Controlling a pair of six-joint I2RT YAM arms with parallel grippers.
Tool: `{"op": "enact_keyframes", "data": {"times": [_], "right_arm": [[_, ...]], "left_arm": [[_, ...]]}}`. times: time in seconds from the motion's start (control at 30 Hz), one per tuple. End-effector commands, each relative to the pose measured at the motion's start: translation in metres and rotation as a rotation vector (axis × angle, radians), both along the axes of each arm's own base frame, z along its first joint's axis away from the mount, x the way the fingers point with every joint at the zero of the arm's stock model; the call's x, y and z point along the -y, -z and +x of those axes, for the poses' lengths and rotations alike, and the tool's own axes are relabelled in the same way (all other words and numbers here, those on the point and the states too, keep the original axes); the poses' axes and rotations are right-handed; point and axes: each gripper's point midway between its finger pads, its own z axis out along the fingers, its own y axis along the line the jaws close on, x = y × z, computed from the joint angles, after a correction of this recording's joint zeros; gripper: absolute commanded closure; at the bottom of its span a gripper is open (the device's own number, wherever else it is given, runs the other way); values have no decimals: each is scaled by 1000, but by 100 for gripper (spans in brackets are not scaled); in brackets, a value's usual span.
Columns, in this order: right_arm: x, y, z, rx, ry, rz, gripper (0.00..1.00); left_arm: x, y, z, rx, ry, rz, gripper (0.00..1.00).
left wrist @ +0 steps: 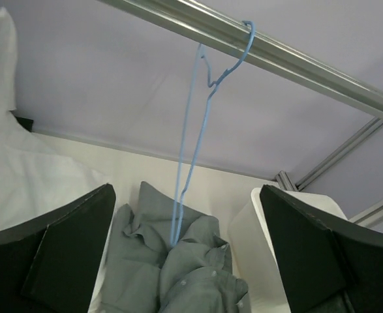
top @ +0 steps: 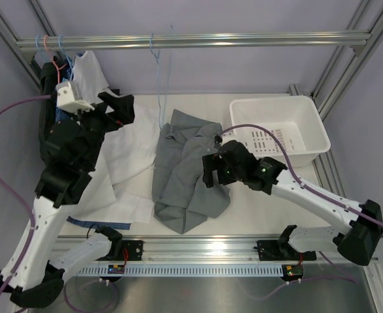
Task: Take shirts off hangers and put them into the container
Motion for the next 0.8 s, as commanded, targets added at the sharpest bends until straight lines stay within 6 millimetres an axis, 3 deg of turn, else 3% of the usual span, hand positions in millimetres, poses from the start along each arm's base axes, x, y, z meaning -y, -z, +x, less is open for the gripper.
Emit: {"op": "enact_keyframes", "data": {"times": [0.0,0.1,0.33,0.5,0.63,0.73,0.77], "right_arm": [[-12,-2,33,19,159,15,1],[-23,24,50,-38,245,-43,1],[-59,75,90,-88,352,-77,0],[-81,125,104,-134,343,-136,1],[-82,158,105,-172,360,-178,1],[-78,181,97,-209,353,-218,21],[-76,186,95,-216,350,-231,41]], "left_arm": [[-28,32,-32,-103,-49,131,1],[-38,61,-57,-169,-31,184,1],[-32,140,-94,-309,95,212,1],[-30,170,-112,-355,125,149,1],[-35,175,-120,-352,115,129,1],[-38,170,-124,-332,117,140,1],[-39,169,-125,-327,115,146,1]]}}
